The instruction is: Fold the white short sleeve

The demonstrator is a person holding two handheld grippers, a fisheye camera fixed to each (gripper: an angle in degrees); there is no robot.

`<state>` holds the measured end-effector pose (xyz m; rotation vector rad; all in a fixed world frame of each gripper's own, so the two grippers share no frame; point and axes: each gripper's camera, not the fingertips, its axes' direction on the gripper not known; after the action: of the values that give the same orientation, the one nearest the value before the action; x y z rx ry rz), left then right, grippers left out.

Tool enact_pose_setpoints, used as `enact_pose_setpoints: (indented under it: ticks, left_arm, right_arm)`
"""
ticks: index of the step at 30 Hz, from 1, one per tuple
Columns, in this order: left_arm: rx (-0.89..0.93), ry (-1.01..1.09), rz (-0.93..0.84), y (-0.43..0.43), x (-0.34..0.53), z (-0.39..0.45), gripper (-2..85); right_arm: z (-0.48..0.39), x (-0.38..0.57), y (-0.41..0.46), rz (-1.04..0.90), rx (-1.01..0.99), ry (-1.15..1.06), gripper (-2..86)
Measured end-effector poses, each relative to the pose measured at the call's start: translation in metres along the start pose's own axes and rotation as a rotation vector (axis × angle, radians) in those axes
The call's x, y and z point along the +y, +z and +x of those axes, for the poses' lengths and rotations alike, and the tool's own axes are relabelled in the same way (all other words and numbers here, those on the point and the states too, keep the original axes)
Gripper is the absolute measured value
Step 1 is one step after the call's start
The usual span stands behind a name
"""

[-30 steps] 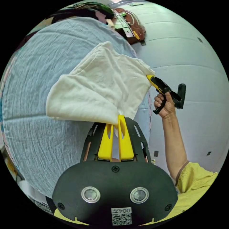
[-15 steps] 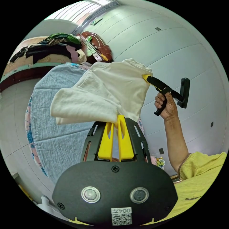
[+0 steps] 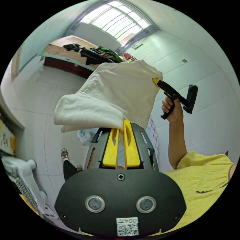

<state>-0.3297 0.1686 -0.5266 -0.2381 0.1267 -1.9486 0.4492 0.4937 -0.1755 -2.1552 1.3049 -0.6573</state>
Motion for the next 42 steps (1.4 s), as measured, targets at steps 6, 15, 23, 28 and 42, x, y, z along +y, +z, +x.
enact_pose_setpoints:
  ticks: [6,15,23,28,42]
  left_arm:
    - [-0.153,-0.176,0.169,-0.193,0.144,-0.069,5.1]
    - [-0.262,-0.368,0.362,-0.474,0.348,-0.181,5.1]
    - [-0.297,-0.393,0.356,-0.744,0.481,-0.312,5.2]
    - [-0.324,-0.389,0.286,-0.861,0.528,-0.372,5.1]
    - [-0.286,-0.595,0.090,-0.960,0.640,-0.555,5.0]
  right_arm:
    - [-0.127,-0.025,0.109,-0.038,-0.326,-0.105,3.7]
    - [-0.383,-0.054,0.250,-0.083,-0.549,-0.359,3.6]
    - [-0.587,-0.061,0.367,-0.037,-0.600,-0.341,3.7]
    - [-0.668,-0.053,0.433,-0.014,-0.604,-0.307,3.8]
    - [-0.745,0.014,0.646,-0.254,-0.443,-0.256,3.6]
